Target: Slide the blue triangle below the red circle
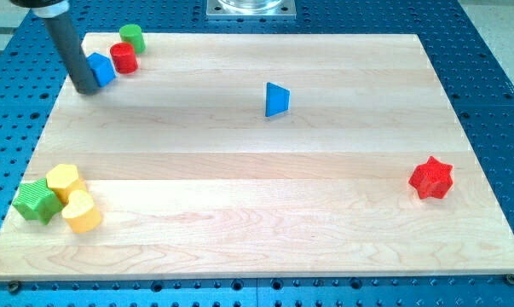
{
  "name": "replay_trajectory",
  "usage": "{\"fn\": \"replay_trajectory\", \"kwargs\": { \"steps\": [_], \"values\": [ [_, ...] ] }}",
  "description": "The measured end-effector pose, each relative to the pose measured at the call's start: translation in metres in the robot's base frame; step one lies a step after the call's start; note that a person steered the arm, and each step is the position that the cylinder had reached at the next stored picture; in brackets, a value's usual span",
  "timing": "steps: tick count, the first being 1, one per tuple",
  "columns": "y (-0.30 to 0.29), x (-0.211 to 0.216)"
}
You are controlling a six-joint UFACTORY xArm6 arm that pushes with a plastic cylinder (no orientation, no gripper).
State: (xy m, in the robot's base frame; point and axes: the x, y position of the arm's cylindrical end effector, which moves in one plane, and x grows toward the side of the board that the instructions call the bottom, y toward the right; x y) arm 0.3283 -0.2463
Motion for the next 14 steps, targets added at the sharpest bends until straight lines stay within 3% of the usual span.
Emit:
{"fn": "replay_trajectory", "kwargs": {
  "steps": [2, 3, 5, 6, 8, 9, 10, 11, 13, 14],
  "values": [
    [0.012, -0.031],
    [0.045, -0.014],
    [0.301, -0.010],
    [0.323, 0.027],
    [0.104, 0.037],
    [0.204, 0.037],
    [0.259, 0.062],
    [0.167, 0.081],
    [0.001, 0.062],
    [0.050, 0.101]
  ]
}}
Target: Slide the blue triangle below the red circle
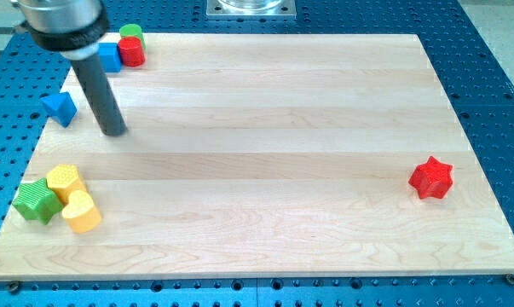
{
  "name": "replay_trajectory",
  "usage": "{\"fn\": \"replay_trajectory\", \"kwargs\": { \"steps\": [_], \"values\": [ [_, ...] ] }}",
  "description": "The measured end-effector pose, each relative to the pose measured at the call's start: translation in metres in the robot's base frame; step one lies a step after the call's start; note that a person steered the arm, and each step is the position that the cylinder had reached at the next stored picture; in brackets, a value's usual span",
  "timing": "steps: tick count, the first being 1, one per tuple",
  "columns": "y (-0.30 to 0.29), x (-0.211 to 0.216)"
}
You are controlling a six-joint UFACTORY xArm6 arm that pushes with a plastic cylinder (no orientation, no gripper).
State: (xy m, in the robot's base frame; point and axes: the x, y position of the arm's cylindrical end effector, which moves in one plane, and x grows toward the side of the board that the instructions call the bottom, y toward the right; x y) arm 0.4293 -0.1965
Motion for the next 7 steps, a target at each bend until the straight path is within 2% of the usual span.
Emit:
{"fn": "replay_trajectory", "kwargs": {
  "steps": [1, 2, 3, 4, 5, 6, 7],
  "values": [
    [-0.099, 0.003],
    [-0.086, -0.027],
    [-0.018, -0.070],
    [-0.001, -0.149],
    [0.007, -0.105],
    [-0.072, -0.023],
    [-0.108, -0.034]
  ]
}}
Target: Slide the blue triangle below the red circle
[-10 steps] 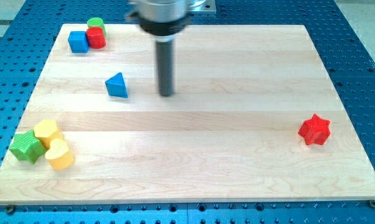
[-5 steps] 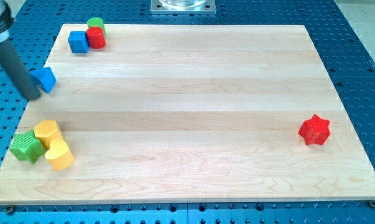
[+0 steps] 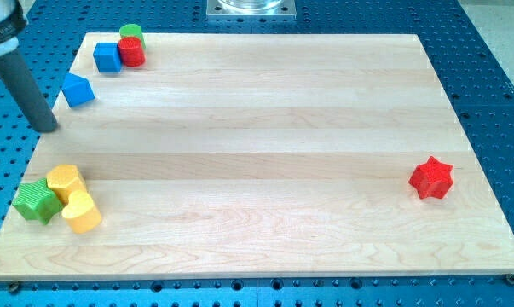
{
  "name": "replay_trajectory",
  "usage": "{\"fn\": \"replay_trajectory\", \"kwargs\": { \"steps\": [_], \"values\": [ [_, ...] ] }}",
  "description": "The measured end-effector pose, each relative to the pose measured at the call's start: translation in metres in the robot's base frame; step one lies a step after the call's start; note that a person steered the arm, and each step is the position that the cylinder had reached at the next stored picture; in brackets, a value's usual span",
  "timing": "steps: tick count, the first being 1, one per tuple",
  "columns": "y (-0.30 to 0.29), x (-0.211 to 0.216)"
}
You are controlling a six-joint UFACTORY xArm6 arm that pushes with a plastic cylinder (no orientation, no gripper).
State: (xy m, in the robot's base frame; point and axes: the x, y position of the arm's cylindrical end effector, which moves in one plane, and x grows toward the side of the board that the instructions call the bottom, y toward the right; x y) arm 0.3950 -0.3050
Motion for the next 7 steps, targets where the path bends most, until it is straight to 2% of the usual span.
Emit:
{"fn": "replay_trajectory", "kwargs": {
  "steps": [1, 2, 3, 4, 5, 6, 7],
  "values": [
    [0.013, -0.035],
    [0.079, -0.066],
    [0.037, -0.040],
    [0.091, -0.042],
    [0.123, -0.070],
    [0.128, -0.101],
    [0.173, -0.073]
  ]
}}
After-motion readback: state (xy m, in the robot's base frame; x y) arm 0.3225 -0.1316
